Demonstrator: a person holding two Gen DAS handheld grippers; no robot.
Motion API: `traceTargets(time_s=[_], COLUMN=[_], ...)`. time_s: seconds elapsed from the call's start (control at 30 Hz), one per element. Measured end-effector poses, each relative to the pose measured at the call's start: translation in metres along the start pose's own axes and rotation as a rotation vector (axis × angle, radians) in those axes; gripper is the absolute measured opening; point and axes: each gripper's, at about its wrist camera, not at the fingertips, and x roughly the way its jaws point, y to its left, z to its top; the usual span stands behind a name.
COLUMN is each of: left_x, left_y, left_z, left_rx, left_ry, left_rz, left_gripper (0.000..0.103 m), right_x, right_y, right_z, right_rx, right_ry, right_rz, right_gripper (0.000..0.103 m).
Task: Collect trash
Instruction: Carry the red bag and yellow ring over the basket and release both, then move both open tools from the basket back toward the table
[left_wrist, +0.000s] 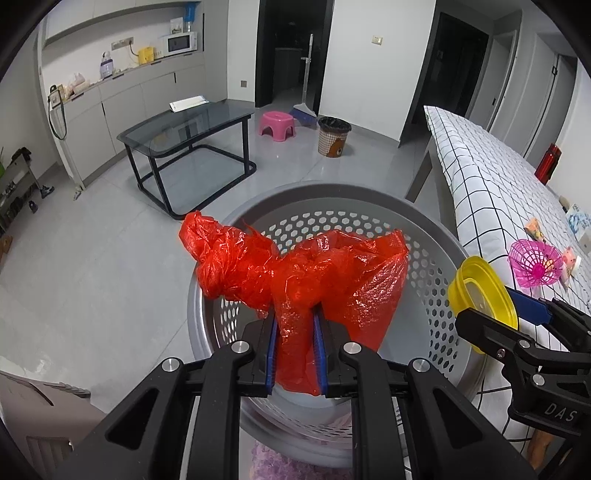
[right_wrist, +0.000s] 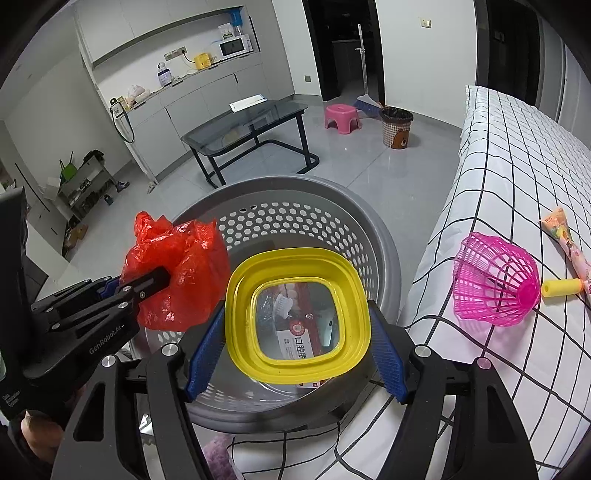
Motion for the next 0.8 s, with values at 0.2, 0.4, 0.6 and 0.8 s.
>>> traceTargets(time_s=[0.2, 0.4, 0.6, 0.8], left_x=[0.0000, -0.0020, -0.0052, -0.0064], left_y=[0.0039, 0.0064, 0.0092, 0.0099], left_z=[-0.0015, -0.0041, -0.0037, -0.0037], left_rx=[-0.010, -0.018, -0.027, -0.029], left_ry=[0.010, 0.008, 0.006, 0.006], left_rz=[-0.008, 0.010, 0.016, 0.020], left_gripper=[0.028, 0.064, 0.070, 0.070], right_x=[-0.0008, -0.0006, -0.0022, -0.0032], right_y=[0.0021, 0.0021, 0.0014, 0.0016], right_z=[-0.0017, -0.0036, -0.0049, -0.0054], right_rx=[-0.004, 0.012, 0.017, 0.014], right_ry=[-0.001, -0.002, -0.005, -0.006], right_rz=[0.003, 0.020, 0.019, 0.014], right_gripper=[0.070, 0.076, 0.078, 0.078])
